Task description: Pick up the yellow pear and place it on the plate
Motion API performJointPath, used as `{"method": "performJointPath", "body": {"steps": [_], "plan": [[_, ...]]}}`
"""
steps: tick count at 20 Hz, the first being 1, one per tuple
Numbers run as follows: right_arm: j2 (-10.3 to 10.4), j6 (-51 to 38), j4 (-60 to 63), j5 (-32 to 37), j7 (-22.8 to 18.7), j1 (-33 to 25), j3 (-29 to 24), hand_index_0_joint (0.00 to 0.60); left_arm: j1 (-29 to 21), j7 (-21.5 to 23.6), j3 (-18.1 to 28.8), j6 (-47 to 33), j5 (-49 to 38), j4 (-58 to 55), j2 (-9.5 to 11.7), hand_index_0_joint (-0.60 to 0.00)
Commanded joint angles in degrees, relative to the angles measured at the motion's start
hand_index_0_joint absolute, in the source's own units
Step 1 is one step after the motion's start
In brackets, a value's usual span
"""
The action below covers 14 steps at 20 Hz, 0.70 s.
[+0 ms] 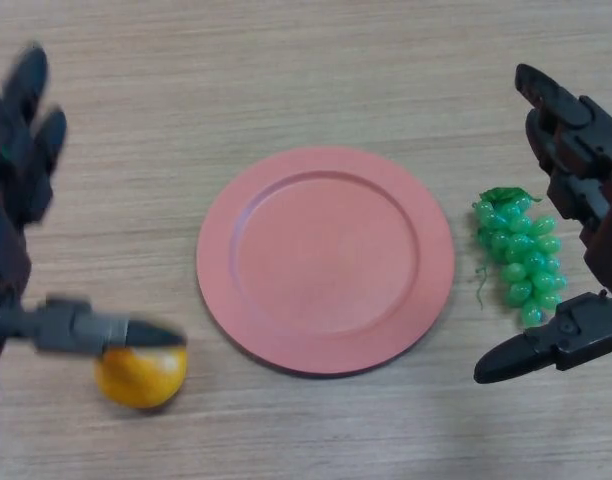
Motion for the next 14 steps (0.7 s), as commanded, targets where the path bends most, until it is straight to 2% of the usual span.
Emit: {"method": "performJointPath", "body": {"steps": [1,2,3,5,7,10,14], "plan": [[-0.70,-7.31,-0.79,-0.94,-1.89,-2.09,-1.09,0.000,1.25,-1.08,8.06,-9.36,0.56,-0.46,0.23,0.000],[-0.69,-7.72,-0.38,-1.23,-1.77,-2.14,-1.01,0.000,2.26,-2.18,8.90,-12.68,1.49,1.66,-0.21,0.000],[-0.70,-7.59,-0.14,-1.19,-1.45,-2.01,-1.13,0.000,3.35,-3.09,9.35,-21.59,3.89,7.39,-1.06,0.000],[-0.71,-6.86,-0.04,-0.75,-1.02,-1.61,-1.34,0.000,4.49,-3.22,10.04,-30.81,5.62,15.27,-1.00,0.000],[-0.85,-6.20,-0.43,-0.10,-0.76,-1.36,-2.10,0.000,4.33,-2.25,9.43,-36.57,6.78,22.96,-0.25,0.000],[-0.75,-7.23,-0.57,-0.63,-0.97,-0.50,-2.23,0.000,3.67,-1.04,6.85,-38.93,5.66,29.47,0.52,0.000],[-0.55,-7.80,-1.97,0.21,-0.98,1.01,-3.43,0.000,1.43,3.68,1.51,-44.28,6.40,41.17,1.45,0.000]]}}
